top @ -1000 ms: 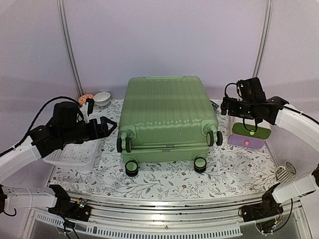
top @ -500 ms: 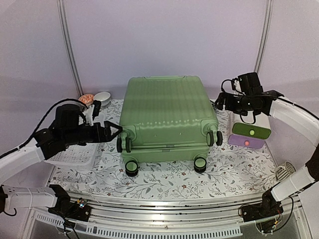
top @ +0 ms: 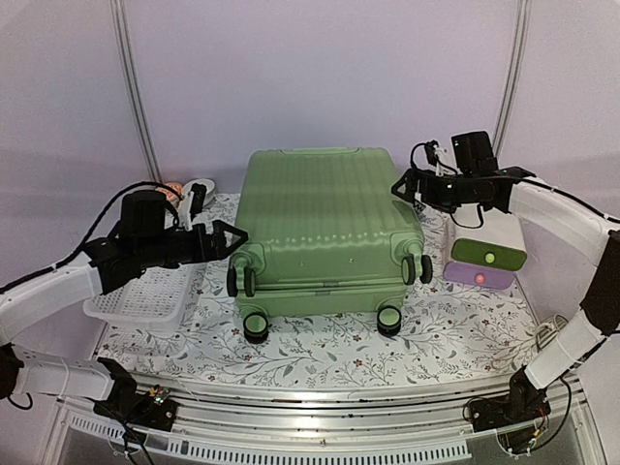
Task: Open, take out, and arrange the luggage
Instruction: Rotate the luggage at the center of the board.
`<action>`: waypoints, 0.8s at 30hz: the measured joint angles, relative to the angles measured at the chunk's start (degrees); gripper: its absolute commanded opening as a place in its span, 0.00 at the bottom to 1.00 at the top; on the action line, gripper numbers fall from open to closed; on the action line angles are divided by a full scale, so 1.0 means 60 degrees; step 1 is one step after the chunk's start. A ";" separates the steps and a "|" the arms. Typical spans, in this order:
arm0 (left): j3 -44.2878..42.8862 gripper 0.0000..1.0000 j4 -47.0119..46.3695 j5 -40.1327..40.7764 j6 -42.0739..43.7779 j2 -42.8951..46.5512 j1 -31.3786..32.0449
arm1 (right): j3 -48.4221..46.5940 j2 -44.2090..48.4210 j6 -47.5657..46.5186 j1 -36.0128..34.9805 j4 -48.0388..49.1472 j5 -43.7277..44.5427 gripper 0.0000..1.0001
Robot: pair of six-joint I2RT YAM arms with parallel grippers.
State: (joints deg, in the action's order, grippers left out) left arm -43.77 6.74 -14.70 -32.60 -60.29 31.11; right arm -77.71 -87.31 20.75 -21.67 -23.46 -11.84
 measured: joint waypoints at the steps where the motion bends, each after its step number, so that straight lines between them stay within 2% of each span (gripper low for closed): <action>1: -0.0157 0.95 0.0000 0.0025 0.0000 -0.0237 -0.0120 | -0.0004 -0.0149 0.0004 0.0000 0.0055 -0.0215 0.98; 4: -0.0423 0.94 -0.0044 -0.0051 0.0000 -0.0820 -0.0372 | -0.0004 -0.0546 0.0036 0.0000 0.0127 -0.0896 0.97; 8: -0.0433 0.90 -0.0302 -0.0914 -0.0018 -0.1370 -0.0441 | -0.0004 -0.0903 0.0080 0.0004 0.0273 -0.1672 0.97; 14: -0.0397 0.88 -0.0532 -0.1246 -0.0240 -0.1530 -0.0495 | 0.0029 -0.0969 0.0000 0.0153 0.0408 -0.2412 0.96; 18: -0.0117 0.88 -0.0994 -0.0805 -0.0488 -0.1486 -0.0229 | 0.0058 -0.1027 -0.0233 0.0208 0.0477 -0.2812 0.97; 24: 0.0062 0.86 -0.1293 0.0645 -0.0743 -0.1432 0.0736 | -0.0058 -0.1111 -0.0736 0.0200 0.0401 -0.2616 0.95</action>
State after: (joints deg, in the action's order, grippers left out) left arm -43.40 -1.02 -10.83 -37.06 -68.88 35.53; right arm -78.06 -93.97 16.34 -20.47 -21.06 -27.53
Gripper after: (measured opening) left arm 0.870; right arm 0.965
